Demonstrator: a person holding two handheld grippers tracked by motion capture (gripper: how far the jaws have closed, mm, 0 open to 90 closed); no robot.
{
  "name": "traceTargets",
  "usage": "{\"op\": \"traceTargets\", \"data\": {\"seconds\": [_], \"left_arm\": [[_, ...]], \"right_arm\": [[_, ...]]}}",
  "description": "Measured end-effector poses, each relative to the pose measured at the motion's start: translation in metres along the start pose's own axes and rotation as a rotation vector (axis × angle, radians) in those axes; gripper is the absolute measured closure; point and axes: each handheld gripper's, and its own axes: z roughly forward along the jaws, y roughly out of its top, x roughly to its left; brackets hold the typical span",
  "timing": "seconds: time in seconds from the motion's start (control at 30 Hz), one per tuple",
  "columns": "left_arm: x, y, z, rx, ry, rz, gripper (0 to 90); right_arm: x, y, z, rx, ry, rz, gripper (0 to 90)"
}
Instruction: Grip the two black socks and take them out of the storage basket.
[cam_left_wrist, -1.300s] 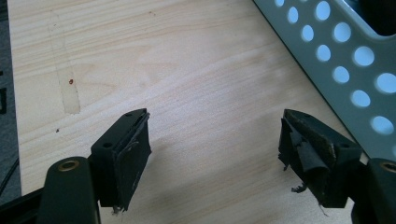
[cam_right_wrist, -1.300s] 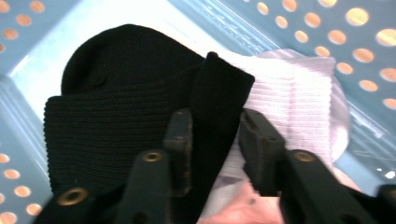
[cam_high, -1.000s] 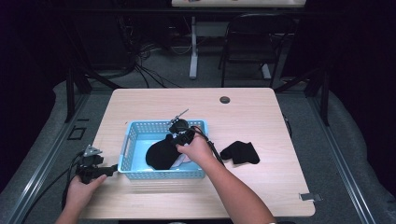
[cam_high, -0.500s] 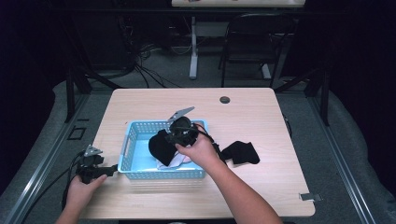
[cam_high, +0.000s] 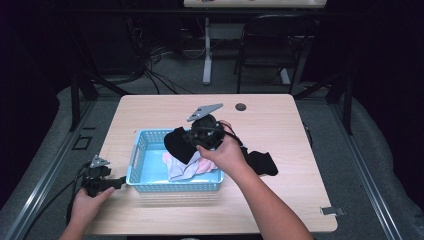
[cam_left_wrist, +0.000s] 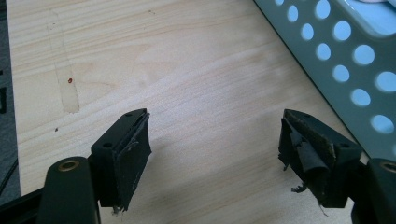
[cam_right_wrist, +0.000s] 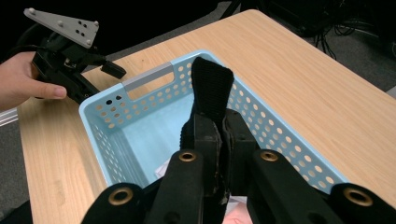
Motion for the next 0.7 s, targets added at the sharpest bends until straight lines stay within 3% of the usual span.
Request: {"op": "traceTargets", "data": {"seconds": [0.4,0.7], "left_arm": [[0.000,0.000,0.000,-0.002,0.001,-0.004,24.7],[0.000,-0.001,0.000,0.000,0.000,-0.005,24.7]], "right_arm": [[-0.007,-0.008,-0.029,-0.038,-0.013,0.010,86.1],[-0.019,-0.023,-0.065,-0.092,-0.058,0.046,86.2]]}}
